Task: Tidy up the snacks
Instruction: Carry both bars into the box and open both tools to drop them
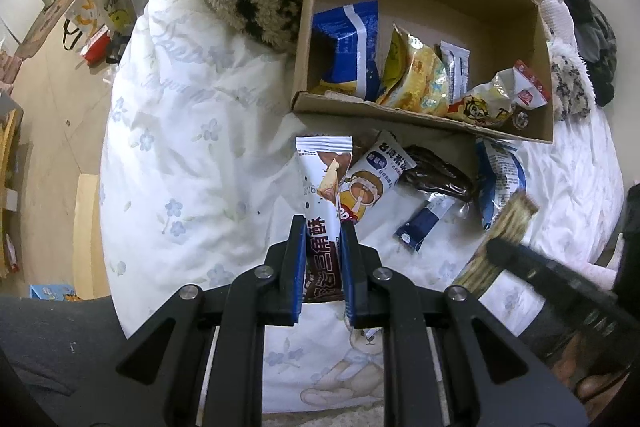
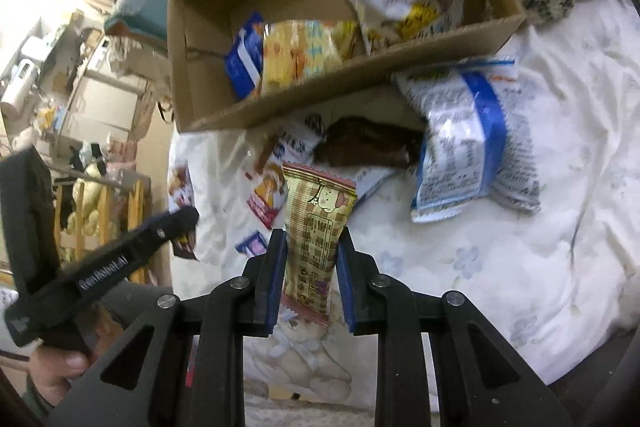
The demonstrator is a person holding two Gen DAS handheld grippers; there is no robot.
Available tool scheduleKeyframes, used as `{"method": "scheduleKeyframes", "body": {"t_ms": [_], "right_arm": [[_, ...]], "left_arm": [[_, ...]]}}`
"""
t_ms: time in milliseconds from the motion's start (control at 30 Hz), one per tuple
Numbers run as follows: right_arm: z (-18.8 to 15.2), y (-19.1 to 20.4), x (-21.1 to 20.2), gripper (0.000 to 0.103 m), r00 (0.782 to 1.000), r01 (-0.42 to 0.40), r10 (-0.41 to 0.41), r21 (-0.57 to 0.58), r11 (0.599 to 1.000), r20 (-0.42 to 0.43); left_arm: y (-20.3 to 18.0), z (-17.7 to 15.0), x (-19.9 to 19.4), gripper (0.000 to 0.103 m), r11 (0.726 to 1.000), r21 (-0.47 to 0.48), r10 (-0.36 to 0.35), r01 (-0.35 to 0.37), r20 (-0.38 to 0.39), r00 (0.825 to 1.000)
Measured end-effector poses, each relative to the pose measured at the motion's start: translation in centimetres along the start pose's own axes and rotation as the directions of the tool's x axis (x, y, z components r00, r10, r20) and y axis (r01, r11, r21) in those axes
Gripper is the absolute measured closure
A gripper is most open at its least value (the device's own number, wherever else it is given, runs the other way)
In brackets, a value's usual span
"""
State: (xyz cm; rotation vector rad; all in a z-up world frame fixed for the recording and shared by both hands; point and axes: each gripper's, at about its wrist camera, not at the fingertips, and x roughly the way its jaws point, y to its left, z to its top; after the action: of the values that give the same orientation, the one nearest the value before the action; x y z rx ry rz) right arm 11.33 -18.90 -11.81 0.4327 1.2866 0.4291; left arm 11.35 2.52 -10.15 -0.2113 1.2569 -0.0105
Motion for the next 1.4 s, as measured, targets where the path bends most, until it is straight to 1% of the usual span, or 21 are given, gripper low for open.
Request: {"method": "scheduleKeyframes", "body": {"t_ms": [133, 300, 400, 533, 567, 633, 767, 867, 967, 1067, 1233, 1333, 1400], "right_arm": [[0.8, 0.0, -1.8, 0.078, 0.997, -0.028, 0.028, 0.0, 1.0, 0.078], [1.9, 0.4, -3.7, 0.078, 0.988, -0.034, 0.036, -0.015, 0.999, 0.153], [3.0, 0.5, -5.5, 0.078, 0.98, -0.012, 0.017, -0.026, 1.0, 0.2], [5.7, -0.2, -7.5, 0.078, 0.969, 0.011, -0.004, -0.026, 1.0, 0.246], [6.6, -0.4, -8.0, 0.078, 0.967, 0.027, -0.019, -0.029, 0.999, 0.255], [8.0, -0.7, -8.2, 0.078, 0.968, 0.051, -0.043, -0.027, 0.998, 0.246], [10.5, -1.8, -7.4, 0.078, 0.979, 0.055, -0.053, -0.003, 0.998, 0.199], [11.9, -2.7, -5.8, 0.078, 0.989, 0.038, -0.041, 0.023, 0.999, 0.139], [12.8, -3.5, -4.4, 0.078, 0.995, 0.027, -0.031, 0.043, 0.999, 0.097], [13.6, -3.9, -3.3, 0.078, 0.996, 0.038, -0.042, 0.047, 0.998, 0.077], [15.0, -3.6, -1.5, 0.078, 0.993, 0.097, -0.097, 0.012, 0.995, 0.065], [15.8, -3.7, -0.1, 0.078, 0.995, 0.084, -0.084, 0.008, 0.996, 0.05], [16.1, -3.9, 0.5, 0.078, 0.995, 0.089, -0.089, 0.004, 0.996, 0.046]], "left_arm": [[-0.1, 0.0, -0.5, 0.09, 1.0, 0.008, 0.009, -0.009, 0.025, 1.0], [-0.6, 0.5, -2.1, 0.09, 0.999, 0.027, 0.015, -0.018, 0.098, 0.995], [-1.3, 1.3, -3.3, 0.09, 0.998, 0.055, -0.002, -0.006, 0.132, 0.991], [-2.2, 3.3, -4.4, 0.09, 0.996, 0.089, -0.017, 0.003, 0.159, 0.987], [-2.5, 3.9, -4.5, 0.09, 0.996, 0.091, -0.024, 0.009, 0.16, 0.987], [-2.9, 4.9, -4.5, 0.09, 0.995, 0.097, -0.035, 0.02, 0.154, 0.987], [-4.1, 7.0, -4.7, 0.09, 0.991, 0.132, -0.033, 0.01, 0.17, 0.985], [-4.9, 8.6, -4.6, 0.09, 0.987, 0.16, -0.026, -0.003, 0.182, 0.983], [-5.4, 10.0, -4.2, 0.09, 0.984, 0.18, -0.02, -0.014, 0.187, 0.982], [-5.8, 11.1, -3.4, 0.09, 0.982, 0.186, -0.015, -0.018, 0.178, 0.984], [-6.2, 12.2, -1.2, 0.09, 0.982, 0.189, -0.012, -0.02, 0.167, 0.986], [-6.0, 12.3, 0.1, 0.09, 0.982, 0.19, -0.028, -0.002, 0.155, 0.988], [-6.0, 12.3, 0.7, 0.09, 0.981, 0.192, -0.026, -0.005, 0.158, 0.987]]}}
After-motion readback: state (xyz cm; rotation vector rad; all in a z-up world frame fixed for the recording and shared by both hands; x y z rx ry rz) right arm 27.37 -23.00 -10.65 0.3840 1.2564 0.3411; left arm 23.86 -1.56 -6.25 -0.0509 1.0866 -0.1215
